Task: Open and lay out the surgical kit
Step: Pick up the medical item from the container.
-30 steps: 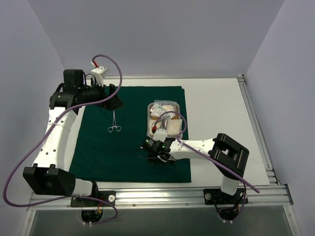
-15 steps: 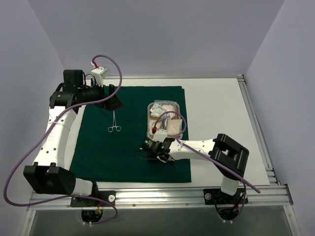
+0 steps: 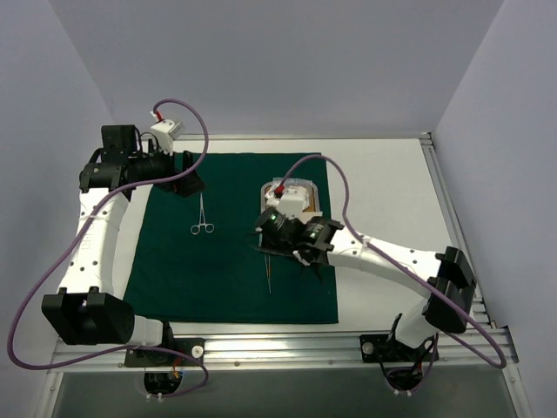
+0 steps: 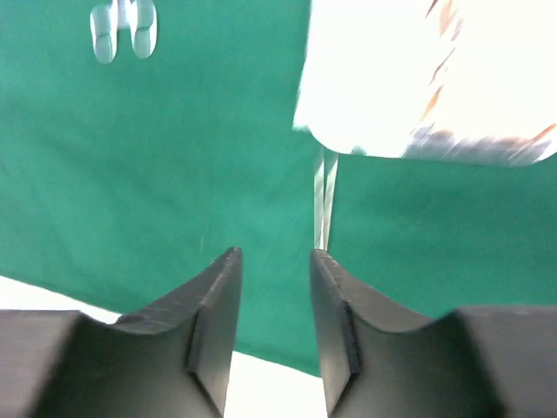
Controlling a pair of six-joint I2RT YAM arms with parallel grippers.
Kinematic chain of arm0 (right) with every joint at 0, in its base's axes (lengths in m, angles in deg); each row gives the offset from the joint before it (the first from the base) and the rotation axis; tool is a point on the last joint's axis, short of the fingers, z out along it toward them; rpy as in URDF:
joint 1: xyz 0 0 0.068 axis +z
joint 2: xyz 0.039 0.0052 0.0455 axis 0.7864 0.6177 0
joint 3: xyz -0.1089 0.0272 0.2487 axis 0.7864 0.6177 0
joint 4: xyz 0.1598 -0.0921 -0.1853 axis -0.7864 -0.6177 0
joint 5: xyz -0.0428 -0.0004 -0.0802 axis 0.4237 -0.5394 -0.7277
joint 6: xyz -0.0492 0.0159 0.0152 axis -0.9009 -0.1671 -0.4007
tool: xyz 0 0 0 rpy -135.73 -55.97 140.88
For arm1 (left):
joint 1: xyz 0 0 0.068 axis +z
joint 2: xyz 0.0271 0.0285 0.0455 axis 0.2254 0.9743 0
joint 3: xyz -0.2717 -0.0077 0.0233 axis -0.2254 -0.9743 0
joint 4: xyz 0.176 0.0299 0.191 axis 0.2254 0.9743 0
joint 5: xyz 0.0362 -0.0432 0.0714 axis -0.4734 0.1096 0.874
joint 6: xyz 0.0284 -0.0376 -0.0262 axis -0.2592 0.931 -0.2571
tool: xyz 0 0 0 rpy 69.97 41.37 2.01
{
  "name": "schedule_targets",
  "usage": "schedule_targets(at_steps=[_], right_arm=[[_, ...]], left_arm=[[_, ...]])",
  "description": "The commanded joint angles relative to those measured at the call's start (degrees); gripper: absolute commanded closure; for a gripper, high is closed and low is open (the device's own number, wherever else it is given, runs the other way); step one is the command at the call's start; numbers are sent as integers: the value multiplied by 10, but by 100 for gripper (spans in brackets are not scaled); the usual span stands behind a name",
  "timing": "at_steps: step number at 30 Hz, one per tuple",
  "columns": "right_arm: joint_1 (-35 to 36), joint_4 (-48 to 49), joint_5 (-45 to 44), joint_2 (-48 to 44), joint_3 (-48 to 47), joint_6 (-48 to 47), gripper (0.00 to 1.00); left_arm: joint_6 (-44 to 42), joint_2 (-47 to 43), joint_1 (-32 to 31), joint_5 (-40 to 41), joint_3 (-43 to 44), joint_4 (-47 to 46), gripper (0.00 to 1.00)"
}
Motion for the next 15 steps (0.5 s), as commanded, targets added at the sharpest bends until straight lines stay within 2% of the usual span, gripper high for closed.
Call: schedule_targets(at_steps=[1, 7, 15], right_arm=[[-79, -33, -57, -30, -16, -88, 69], [-199, 51, -18, -11, -28, -176, 80], [-267, 84, 27, 107, -78, -247, 83]], left_arm=[[-45, 5, 32, 43, -5, 7, 6], [-75, 23, 78, 101, -22, 12, 6], [-78, 55, 106, 91, -23, 20, 6]])
